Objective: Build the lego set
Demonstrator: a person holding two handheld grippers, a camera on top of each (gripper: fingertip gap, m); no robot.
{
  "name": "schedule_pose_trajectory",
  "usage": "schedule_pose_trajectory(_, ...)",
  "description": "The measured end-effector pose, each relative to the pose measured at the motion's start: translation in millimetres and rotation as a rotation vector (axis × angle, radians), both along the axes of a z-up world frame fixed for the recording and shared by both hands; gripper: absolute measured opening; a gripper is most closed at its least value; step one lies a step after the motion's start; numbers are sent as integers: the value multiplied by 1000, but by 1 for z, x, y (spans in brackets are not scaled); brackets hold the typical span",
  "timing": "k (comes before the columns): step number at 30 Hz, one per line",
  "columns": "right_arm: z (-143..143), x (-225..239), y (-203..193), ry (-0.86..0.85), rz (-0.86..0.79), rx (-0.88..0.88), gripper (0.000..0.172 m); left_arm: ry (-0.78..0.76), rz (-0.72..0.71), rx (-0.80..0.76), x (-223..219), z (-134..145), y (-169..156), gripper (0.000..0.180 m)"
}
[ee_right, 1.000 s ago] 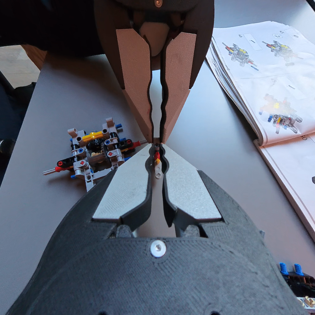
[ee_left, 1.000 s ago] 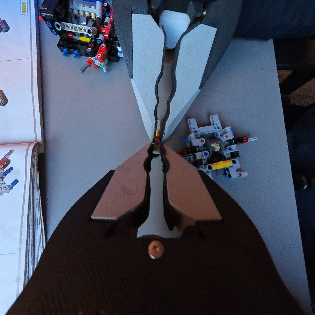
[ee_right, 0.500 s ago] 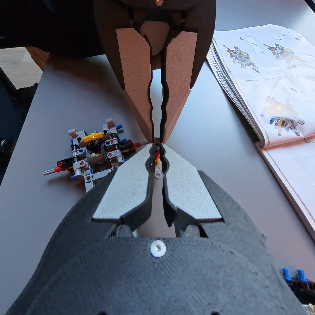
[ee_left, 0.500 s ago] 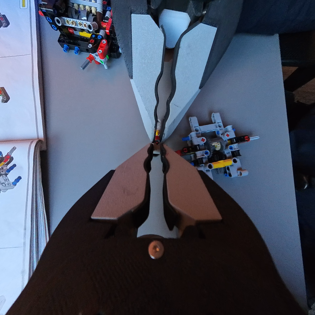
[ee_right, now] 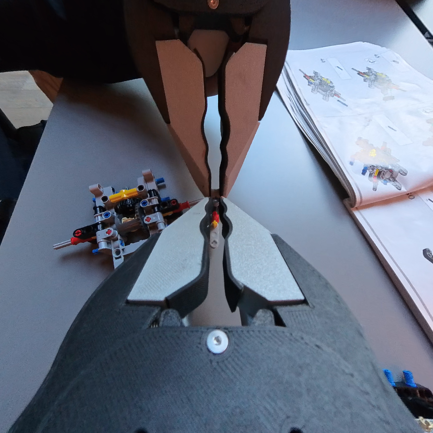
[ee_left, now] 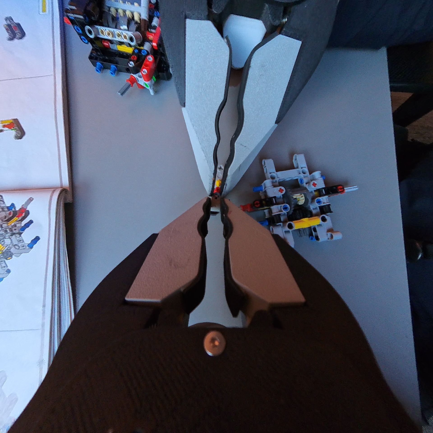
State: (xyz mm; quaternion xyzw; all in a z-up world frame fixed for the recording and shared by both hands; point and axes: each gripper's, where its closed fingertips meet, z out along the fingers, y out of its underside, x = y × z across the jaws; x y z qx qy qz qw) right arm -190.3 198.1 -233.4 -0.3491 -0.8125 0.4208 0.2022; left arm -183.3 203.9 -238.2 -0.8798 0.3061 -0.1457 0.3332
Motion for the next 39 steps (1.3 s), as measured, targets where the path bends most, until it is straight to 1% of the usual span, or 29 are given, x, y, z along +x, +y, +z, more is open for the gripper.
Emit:
schedule_pose_trajectory(4, 3, 1, 0, 10, 6, -14, 1, -13, -6, 13, 1, 3, 0, 5)
schedule_pose_trajectory(10, -4, 2, -1, 27, 19, 67, 1, 35, -20, -2, 2, -4, -2, 5)
schedule_pose_trajectory(23, -5, 0, 2, 20, 14, 46, 1, 48, -17, 23, 0, -6, 2, 5)
schedule_pose_trajectory(29, -9, 1, 2, 4, 26, 56, 0, 42, -15, 9, 2, -13, 4, 5)
schedule_pose_trajectory(32, -6, 1, 2, 10, 20, 29, 0, 55, -14, 15, 2, -11, 3, 5)
schedule_pose_trajectory(35, 4, 1, 2, 32, 19, -25, 0, 32, -7, 47, 2, -1, 4, 5)
schedule_pose_trajectory(36, 7, 1, 3, 31, 19, -46, 2, 30, -5, 55, 2, 1, 5, 5)
schedule_pose_trajectory(38, 9, 1, 5, 19, 9, -69, 16, 35, -3, 62, 1, 3, 5, 5)
schedule_pose_trajectory(39, 10, 1, 4, 20, 8, -72, 17, 35, -6, 61, 2, 3, 4, 5)
